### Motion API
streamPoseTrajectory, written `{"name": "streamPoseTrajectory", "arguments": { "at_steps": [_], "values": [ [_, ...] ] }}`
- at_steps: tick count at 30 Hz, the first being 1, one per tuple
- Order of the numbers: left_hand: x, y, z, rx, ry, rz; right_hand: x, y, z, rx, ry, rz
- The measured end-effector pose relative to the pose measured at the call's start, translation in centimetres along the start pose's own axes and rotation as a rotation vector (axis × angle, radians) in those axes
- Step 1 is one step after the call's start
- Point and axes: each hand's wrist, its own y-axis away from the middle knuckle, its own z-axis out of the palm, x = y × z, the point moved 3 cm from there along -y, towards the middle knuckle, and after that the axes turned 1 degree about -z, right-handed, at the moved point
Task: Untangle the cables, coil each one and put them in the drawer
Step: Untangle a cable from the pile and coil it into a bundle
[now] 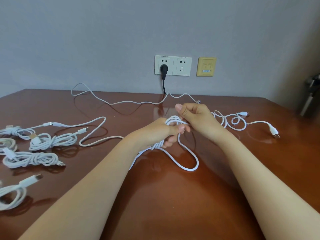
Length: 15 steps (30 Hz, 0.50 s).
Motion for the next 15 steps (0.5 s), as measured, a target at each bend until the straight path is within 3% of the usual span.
{"name": "streamPoseTrajectory", "arguments": {
  "at_steps": [6,15],
  "values": [
    [-1.3,-0.8,-1.0,-0.019,0.120,0.001,0.5,-0.1,0.3,-0.003,0.058,0.007],
    [-1.0,-0.9,-4.1,0.201,0.579,0.046,1.1,-0.2,0.1,0.052,0.088,0.100]
  ]
}}
